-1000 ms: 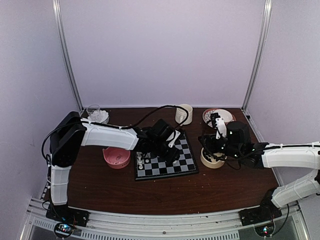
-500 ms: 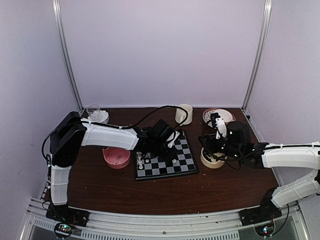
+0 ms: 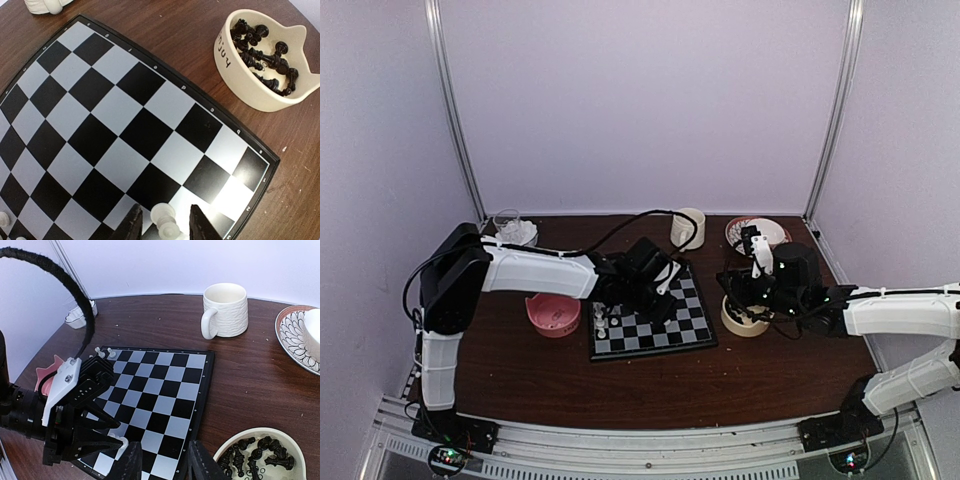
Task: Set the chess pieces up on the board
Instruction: Pick up the queen from the chessboard.
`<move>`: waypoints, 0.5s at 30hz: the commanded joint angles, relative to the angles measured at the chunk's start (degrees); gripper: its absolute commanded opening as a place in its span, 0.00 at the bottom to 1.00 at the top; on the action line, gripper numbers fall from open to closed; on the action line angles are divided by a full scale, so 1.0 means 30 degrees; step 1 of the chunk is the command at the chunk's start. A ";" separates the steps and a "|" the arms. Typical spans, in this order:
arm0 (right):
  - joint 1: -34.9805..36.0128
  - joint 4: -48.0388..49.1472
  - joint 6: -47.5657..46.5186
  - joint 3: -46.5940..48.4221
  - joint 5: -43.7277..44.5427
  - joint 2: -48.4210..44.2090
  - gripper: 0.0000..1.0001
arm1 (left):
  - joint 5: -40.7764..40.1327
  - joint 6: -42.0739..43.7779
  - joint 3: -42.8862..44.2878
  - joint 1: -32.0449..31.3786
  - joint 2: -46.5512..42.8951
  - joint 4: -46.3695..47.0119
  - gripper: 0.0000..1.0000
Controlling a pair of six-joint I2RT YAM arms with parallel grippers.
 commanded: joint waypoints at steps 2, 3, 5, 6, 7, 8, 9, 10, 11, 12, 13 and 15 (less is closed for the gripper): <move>-0.0142 0.0168 0.0004 -0.0098 0.0379 -0.0202 0.34 | -0.0345 0.0135 0.0625 -0.0182 -0.0114 -0.0647 0.35; -0.0157 0.0156 0.0004 -0.0091 0.0356 -0.0180 0.34 | -0.0417 0.0087 0.0656 -0.0207 -0.0114 -0.0797 0.35; -0.0157 0.0152 0.0004 -0.0097 0.0352 -0.0188 0.34 | -0.0415 0.0041 0.0661 -0.0214 -0.0114 -0.0893 0.35; -0.0159 0.0139 0.0004 -0.0073 0.0349 -0.0175 0.34 | -0.0415 0.0040 0.0661 -0.0229 -0.0099 -0.0923 0.34; -0.0173 0.0134 0.0004 -0.0077 0.0363 -0.0173 0.34 | -0.0452 0.0014 0.0661 -0.0242 -0.0113 -0.0941 0.33; -0.0175 0.0152 0.0011 -0.0096 0.0335 -0.0203 0.34 | -0.0511 -0.0015 0.0661 -0.0243 -0.0114 -0.0973 0.31; -0.0161 0.0154 0.0012 -0.0098 0.0361 -0.0202 0.34 | -0.0530 -0.0019 0.0661 -0.0243 -0.0114 -0.0969 0.30; -0.0159 0.0132 0.0005 -0.0098 0.0390 -0.0228 0.34 | -0.0532 -0.0019 0.0661 -0.0221 -0.0110 -0.0951 0.29; -0.0159 0.0126 0.0019 -0.0084 0.0386 -0.0209 0.34 | -0.0532 -0.0019 0.0653 -0.0242 -0.0113 -0.0956 0.27; -0.0159 0.0128 0.0027 -0.0097 0.0353 -0.0203 0.34 | -0.0532 -0.0019 0.0660 -0.0236 -0.0114 -0.0956 0.25; -0.0159 0.0125 0.0022 -0.0087 0.0334 -0.0203 0.34 | -0.0532 -0.0005 0.0675 -0.0217 -0.0107 -0.0931 0.24; -0.0159 0.0106 0.0004 -0.0070 0.0347 -0.0174 0.34 | -0.0505 0.0010 0.0712 -0.0243 -0.0106 -0.0884 0.21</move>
